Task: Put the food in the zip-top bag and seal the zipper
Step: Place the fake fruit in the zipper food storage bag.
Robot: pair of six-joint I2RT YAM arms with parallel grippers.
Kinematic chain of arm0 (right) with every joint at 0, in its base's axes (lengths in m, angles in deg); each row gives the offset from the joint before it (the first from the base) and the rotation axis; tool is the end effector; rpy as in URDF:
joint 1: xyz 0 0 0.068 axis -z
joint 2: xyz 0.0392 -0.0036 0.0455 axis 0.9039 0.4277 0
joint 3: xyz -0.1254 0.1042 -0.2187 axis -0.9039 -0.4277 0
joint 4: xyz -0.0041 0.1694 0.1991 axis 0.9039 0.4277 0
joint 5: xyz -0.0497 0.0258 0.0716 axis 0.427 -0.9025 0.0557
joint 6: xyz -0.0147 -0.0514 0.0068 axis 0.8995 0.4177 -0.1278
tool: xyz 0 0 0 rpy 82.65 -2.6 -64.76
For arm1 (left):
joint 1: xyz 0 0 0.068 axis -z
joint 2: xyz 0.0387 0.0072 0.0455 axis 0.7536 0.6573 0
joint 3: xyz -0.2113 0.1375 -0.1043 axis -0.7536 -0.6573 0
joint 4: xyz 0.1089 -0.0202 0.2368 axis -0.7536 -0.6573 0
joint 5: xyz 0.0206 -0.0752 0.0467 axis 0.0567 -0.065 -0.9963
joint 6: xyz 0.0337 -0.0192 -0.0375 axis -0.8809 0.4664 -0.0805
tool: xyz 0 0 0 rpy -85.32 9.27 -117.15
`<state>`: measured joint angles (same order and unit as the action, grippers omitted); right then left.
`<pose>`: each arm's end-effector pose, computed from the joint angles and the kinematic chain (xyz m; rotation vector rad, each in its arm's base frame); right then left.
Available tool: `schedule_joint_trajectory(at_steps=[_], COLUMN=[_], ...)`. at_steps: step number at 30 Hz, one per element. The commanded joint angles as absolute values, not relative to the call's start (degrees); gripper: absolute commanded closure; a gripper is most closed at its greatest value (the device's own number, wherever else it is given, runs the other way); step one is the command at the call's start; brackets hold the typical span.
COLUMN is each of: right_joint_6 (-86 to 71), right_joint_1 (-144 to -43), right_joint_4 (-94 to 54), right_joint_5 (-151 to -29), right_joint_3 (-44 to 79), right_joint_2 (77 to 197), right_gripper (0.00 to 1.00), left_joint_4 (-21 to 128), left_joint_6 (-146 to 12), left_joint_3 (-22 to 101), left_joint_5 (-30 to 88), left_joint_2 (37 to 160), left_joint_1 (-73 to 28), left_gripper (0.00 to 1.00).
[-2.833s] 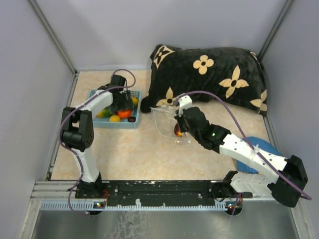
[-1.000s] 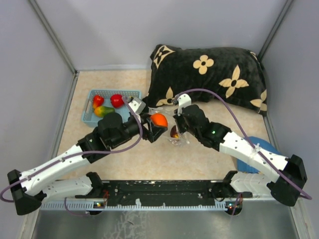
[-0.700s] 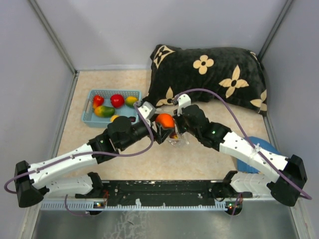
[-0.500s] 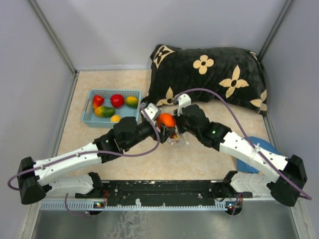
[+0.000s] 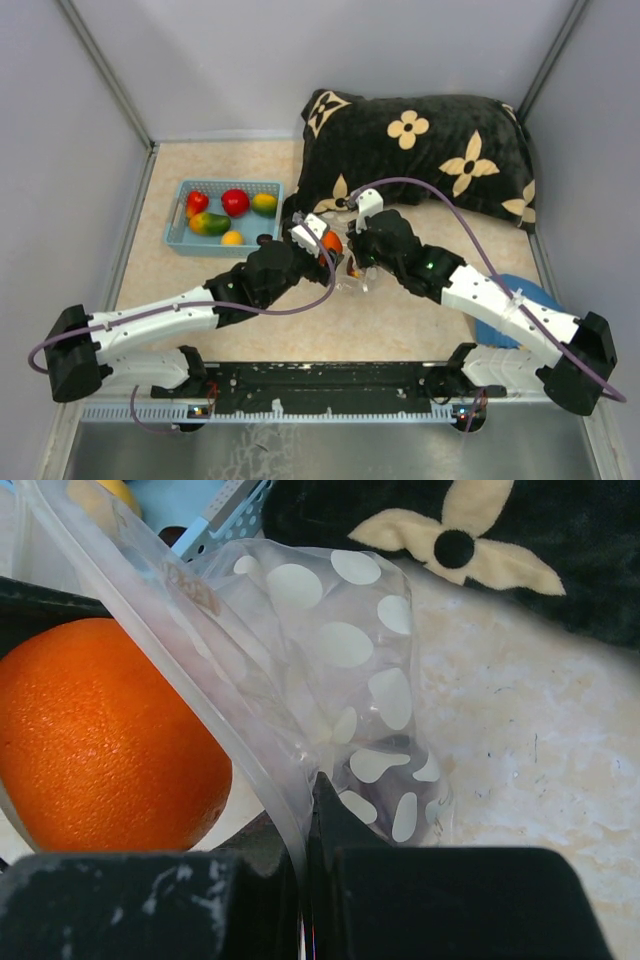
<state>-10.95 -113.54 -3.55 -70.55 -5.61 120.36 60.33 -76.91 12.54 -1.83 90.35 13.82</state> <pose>0.1721 0.1857 0.3069 -0.5669 2.0166 0.4131 0.1365 -0.2348 0.2986 0.6488 1.6743 -0.4598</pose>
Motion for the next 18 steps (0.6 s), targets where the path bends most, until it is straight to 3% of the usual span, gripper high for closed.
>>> schedule_joint_trajectory(at_steps=[1,10,18], right_joint_6=[-11.5,-11.8,-11.8], right_joint_1=[-113.4,-113.4,-113.4], right_joint_4=[-6.5,-6.9,-7.2], right_joint_5=[-71.3,-71.6,-71.7], right_joint_3=[-3.3,-3.8,-4.0], right_joint_2=[117.8,117.8,118.4], right_gripper=[1.00,1.00,1.00], left_joint_4=[64.2,64.0,61.7], left_joint_6=[-77.2,-76.7,-75.0], left_joint_3=[12.4,12.8,13.8], left_joint_5=[-5.2,-4.3,-4.1], left_joint_2=[90.9,90.4,88.1], left_joint_1=[14.2,14.2,14.2], left_gripper=[0.16,0.01,0.00])
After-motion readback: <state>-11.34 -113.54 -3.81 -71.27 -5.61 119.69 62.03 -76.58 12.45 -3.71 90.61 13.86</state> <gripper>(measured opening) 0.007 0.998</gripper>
